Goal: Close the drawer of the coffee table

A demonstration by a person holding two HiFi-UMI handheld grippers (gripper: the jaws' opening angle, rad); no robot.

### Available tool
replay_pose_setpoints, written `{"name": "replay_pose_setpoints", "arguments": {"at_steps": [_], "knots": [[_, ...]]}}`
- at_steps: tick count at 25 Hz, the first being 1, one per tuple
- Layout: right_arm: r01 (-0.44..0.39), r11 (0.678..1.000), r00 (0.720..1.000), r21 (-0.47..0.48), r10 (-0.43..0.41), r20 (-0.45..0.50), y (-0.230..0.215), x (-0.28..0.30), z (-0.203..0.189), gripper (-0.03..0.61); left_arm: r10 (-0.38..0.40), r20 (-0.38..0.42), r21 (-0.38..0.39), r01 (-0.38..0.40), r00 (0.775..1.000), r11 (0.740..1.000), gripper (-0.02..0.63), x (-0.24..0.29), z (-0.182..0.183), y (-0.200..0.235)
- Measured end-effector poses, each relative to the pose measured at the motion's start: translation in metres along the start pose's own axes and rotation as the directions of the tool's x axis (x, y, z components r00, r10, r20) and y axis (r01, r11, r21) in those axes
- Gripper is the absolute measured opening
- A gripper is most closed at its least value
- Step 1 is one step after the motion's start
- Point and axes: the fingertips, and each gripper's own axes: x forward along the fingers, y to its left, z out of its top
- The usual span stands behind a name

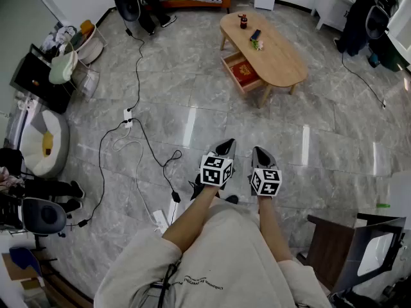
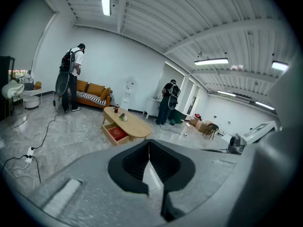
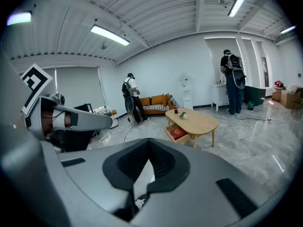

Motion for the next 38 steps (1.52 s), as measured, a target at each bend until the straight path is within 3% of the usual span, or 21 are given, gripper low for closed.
{"name": "replay_pose_setpoints", "arguments": {"at_steps": [13, 18, 38], "knots": [[-0.013, 0.999, 1.0, 0.031, 0.014, -0.014, 0.007, 0.035, 0.011, 0.015, 0.029, 0.001, -0.013, -0.029, 1.0, 0.999, 0.011, 0.008, 0.017, 0.036], [-0.018, 0.997, 1.0, 0.08, 0.02, -0.018, 0.005, 0.053, 0.017, 0.015, 0.014, -0.008, -0.008, -0.014, 1.0, 1.0, 0.009, 0.018, 0.03, 0.05], [0.038, 0.996, 0.993, 0.087, -0.028, -0.111, 0.022, 0.156, 0.043, 0.015, -0.066, -0.074, 0.007, 0.067, 0.995, 0.998, 0.009, 0.076, 0.081, 0.149]]}}
